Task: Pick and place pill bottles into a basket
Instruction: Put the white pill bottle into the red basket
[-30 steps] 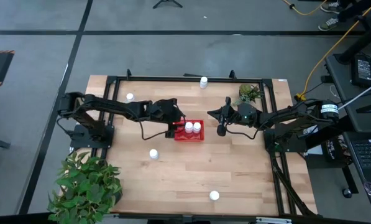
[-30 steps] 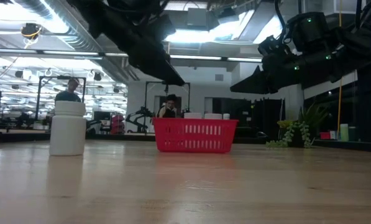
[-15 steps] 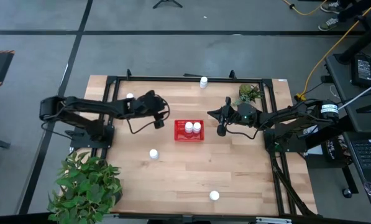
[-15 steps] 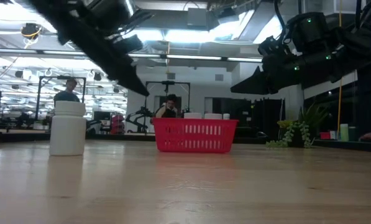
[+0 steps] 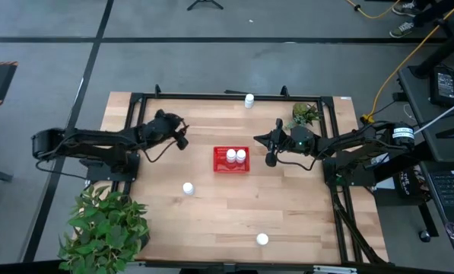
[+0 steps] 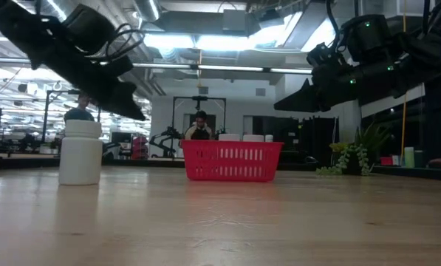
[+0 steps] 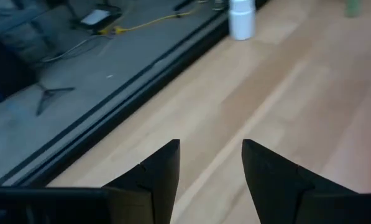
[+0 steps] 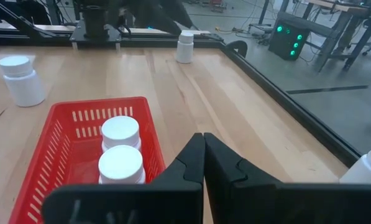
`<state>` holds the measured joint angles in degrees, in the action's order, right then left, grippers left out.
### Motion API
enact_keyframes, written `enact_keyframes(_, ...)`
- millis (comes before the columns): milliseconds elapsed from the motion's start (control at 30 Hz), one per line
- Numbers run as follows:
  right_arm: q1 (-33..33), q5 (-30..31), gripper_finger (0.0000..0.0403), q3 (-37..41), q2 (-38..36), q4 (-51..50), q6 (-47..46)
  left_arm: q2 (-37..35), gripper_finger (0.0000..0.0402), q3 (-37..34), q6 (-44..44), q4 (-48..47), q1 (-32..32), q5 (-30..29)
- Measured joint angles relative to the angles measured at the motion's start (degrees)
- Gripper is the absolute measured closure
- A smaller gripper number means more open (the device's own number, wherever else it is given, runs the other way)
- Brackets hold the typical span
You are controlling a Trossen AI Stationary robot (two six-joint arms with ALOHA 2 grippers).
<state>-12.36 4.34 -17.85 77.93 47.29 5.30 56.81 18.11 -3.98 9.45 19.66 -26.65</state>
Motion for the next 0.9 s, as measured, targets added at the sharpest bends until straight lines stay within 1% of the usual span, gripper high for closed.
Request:
enact_keyframes(100, 0.0, 0.0, 0.0398, 0.0, 0.0, 0.0, 0.1, -2.6, 0.0233, -0.7, -0.5, -2.9, 0.0, -3.6)
enact_keyframes(200, 0.0, 0.0, 0.0398, 0.0, 0.0, 0.0, 0.2, -5.1, 0.0230, -0.6, -3.5, -7.3, 0.0, -7.8)
enact_keyframes(400, 0.0, 0.0, 0.0398, 0.0, 0.0, 0.0, 0.3, -9.9, 0.0216, -0.5, -15.7, -19.1, 0.0, -12.6)
enact_keyframes(533, 0.0, 0.0, 0.0398, 0.0, 0.0, -0.1, 0.8, -11.5, 0.0194, -0.5, -22.4, -23.9, 0.0, -14.6)
enact_keyframes(700, 0.0, 0.0, 0.0398, 0.0, 0.0, -0.1, 0.9, -11.8, 0.0160, -0.5, -26.3, -26.0, 0.0, -19.7)
enact_keyframes(767, 0.0, 0.0, 0.0398, 0.0, 0.0, -0.1, 0.9, -11.8, 0.0147, -0.5, -28.1, -26.1, 0.0, -19.5)
enact_keyframes(900, 0.0, 0.0, 0.0398, 0.0, 0.0, -0.5, 0.9, -11.8, 0.0128, -0.5, -29.1, -27.2, 0.0, -19.5)
